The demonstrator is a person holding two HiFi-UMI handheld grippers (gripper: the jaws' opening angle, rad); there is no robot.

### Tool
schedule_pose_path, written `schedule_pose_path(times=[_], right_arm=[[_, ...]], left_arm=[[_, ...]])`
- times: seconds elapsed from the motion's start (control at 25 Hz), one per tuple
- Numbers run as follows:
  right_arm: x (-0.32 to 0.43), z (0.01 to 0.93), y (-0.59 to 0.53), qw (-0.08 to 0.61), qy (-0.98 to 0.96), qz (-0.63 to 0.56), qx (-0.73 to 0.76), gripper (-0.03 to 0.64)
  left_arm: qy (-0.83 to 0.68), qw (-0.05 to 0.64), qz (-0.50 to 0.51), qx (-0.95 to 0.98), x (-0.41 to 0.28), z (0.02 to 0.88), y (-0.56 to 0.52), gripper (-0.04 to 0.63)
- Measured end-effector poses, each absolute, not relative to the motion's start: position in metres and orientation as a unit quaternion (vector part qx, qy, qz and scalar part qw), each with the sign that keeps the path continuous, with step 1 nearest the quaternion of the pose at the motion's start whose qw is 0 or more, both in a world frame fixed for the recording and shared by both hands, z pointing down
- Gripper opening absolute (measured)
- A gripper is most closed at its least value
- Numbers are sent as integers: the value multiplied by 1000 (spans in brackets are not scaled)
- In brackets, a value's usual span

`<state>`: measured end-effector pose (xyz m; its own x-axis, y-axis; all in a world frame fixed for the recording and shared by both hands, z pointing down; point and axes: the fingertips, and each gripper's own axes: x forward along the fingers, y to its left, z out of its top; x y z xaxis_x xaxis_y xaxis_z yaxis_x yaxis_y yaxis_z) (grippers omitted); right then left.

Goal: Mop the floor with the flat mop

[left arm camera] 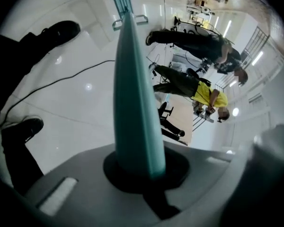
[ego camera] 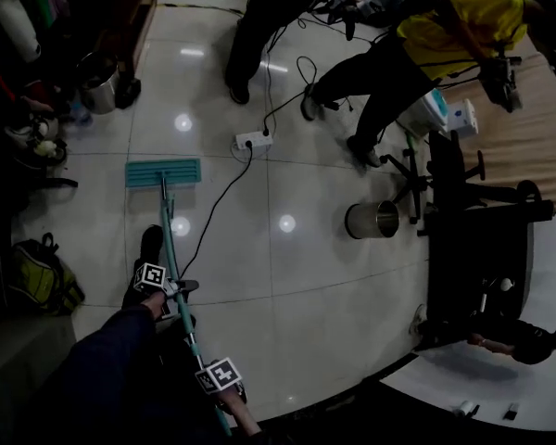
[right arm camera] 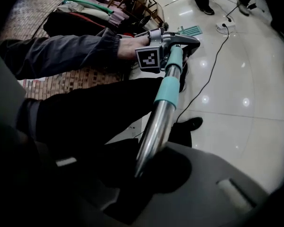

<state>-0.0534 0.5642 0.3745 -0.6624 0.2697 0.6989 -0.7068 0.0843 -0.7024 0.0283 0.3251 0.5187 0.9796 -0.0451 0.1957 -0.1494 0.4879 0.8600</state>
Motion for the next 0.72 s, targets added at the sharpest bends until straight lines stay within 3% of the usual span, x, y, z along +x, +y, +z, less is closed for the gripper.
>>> schedule_pose_path(times=[0.36,0.72], right_arm=[[-26,349,672,371,-629,665,157,80],[-27,368,658,381,-608,681,146,81]], left_arm=[[-90,871,59,479,50,500,445,2],[-94,879,45,466,46,531,432,2]])
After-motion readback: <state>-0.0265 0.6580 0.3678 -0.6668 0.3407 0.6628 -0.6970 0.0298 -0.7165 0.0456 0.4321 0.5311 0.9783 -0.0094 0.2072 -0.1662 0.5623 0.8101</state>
